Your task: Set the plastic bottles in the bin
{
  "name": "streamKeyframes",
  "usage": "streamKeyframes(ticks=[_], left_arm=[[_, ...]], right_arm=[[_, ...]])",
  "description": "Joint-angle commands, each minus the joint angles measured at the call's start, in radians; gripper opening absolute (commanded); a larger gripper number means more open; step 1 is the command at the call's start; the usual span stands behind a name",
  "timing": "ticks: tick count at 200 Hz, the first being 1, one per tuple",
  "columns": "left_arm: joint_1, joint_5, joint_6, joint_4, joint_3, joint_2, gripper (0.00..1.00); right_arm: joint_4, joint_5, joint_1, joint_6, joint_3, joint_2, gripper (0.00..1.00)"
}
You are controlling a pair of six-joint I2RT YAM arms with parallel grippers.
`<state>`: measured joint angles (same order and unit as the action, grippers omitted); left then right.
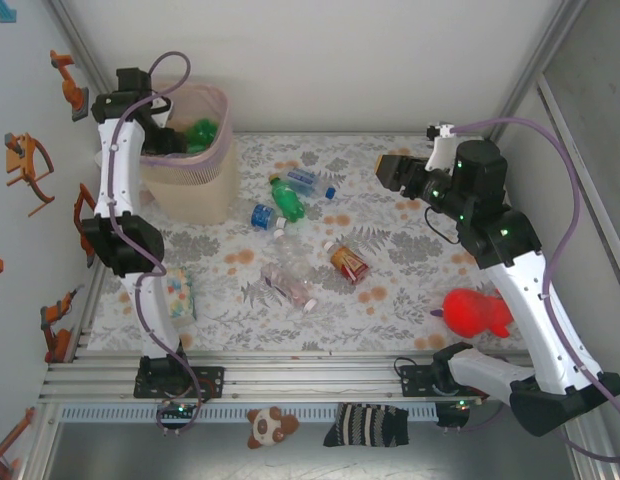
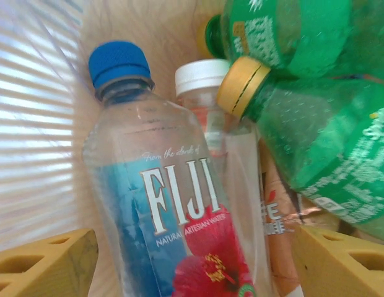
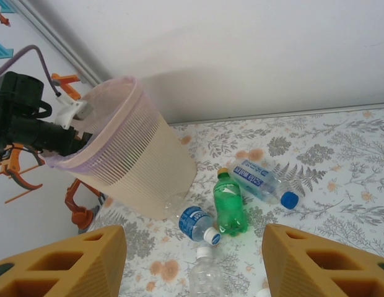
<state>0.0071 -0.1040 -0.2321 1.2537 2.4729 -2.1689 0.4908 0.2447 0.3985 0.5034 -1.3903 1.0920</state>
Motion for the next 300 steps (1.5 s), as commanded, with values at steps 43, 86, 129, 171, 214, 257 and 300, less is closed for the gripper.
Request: streamKeyframes(ticks=[43, 86, 129, 171, 214, 257, 300], left_arm=[[-0.002, 0.206, 0.076, 0.029, 0.015, 0.169, 0.82], [-0.018, 0.353, 0.136, 0.027, -0.068, 0.286, 0.8], [-0.123, 0.378, 0.19, -0.025, -0.307, 0.451, 0.79], [-0.207, 0.423, 0.327, -0.199, -0.642, 0.668, 0.77], [-0.272, 0.437, 0.542, -0.417, -0.99, 0.874, 0.72], [-0.335, 0.386, 0.794, -0.588, -1.254, 0.992, 0.68], [-0.399, 0.266, 1.052, -0.586, -1.385, 1.009, 0.63]], right_arm=[[-0.012, -0.005, 0.008, -0.006, -0.022, -0.019, 0.59], [0.002, -0.028, 0.007, -0.014, 0.005, -0.04, 0.59], [0.025, -0.045, 0.008, -0.028, 0.025, -0.044, 0.58], [0.042, -0.041, 0.007, -0.037, 0.028, -0.047, 0.58], [0.061, -0.045, 0.007, -0.047, 0.019, -0.046, 0.58], [0.075, -0.044, 0.008, -0.05, 0.014, -0.046, 0.58], [0.085, -0.053, 0.008, -0.052, 0.028, -0.062, 0.58]])
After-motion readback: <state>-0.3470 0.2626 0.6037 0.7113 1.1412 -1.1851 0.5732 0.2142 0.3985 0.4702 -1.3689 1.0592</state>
